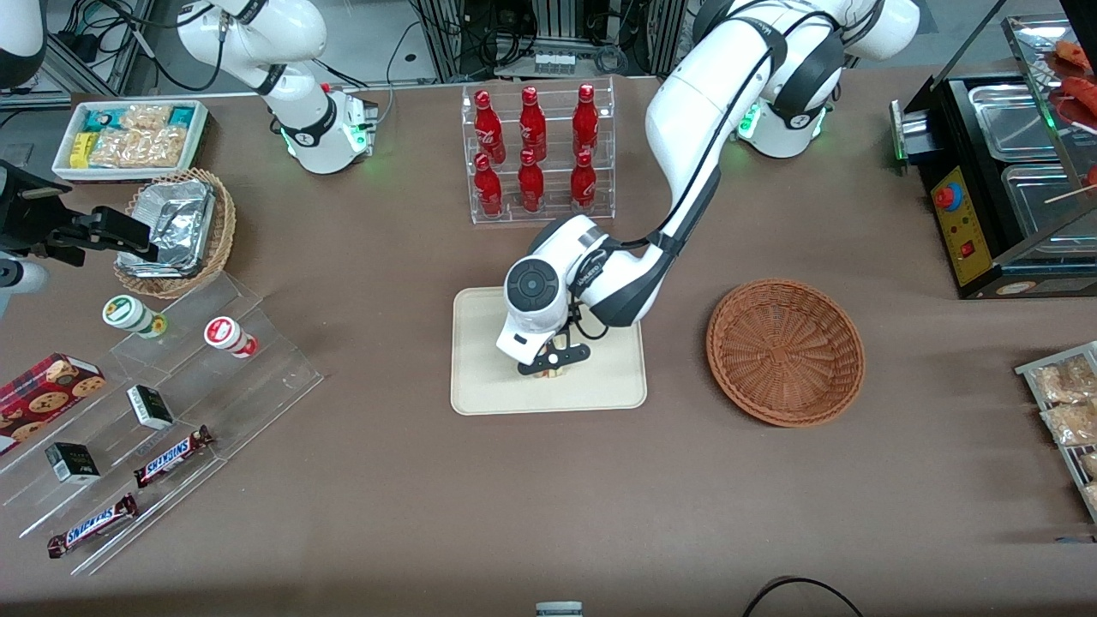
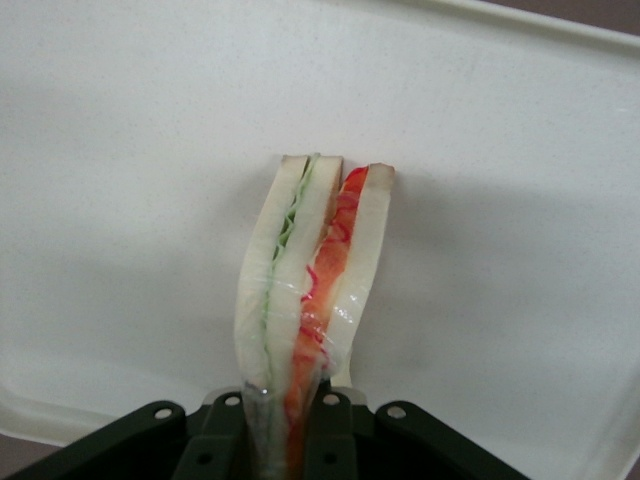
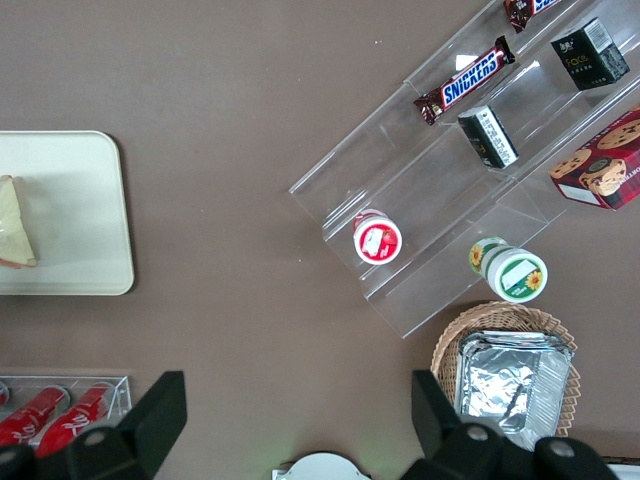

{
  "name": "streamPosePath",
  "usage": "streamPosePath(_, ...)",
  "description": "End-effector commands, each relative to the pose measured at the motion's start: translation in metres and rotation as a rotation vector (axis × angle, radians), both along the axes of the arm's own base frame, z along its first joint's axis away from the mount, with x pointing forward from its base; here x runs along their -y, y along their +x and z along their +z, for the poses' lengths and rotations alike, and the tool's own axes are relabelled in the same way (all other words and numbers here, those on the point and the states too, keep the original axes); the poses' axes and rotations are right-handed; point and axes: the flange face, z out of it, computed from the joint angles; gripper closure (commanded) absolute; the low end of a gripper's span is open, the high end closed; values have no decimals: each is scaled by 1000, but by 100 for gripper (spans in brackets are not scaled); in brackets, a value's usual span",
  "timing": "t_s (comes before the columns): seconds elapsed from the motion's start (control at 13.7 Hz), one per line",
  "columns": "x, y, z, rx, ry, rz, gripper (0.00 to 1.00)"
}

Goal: Place sandwich from basket to tray
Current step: 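Lower the sandwich onto the tray and open the left gripper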

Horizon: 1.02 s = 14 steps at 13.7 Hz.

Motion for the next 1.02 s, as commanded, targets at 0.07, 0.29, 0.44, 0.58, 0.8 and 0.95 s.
streamPosePath(0.07,4,5,2,21,0,-17,1)
streamPosePath(0.29,4,7,13,22,-11,-8,0)
streamPosePath(0.44,1,9,44,29,-16,0,0)
streamPosePath(0.58,-3,9,79,34,-15,-4,0)
streamPosePath(0.8,-8,7,132,56,-30,-7,0)
streamPosePath(0.95,-21,13,160,62,-38,4,0)
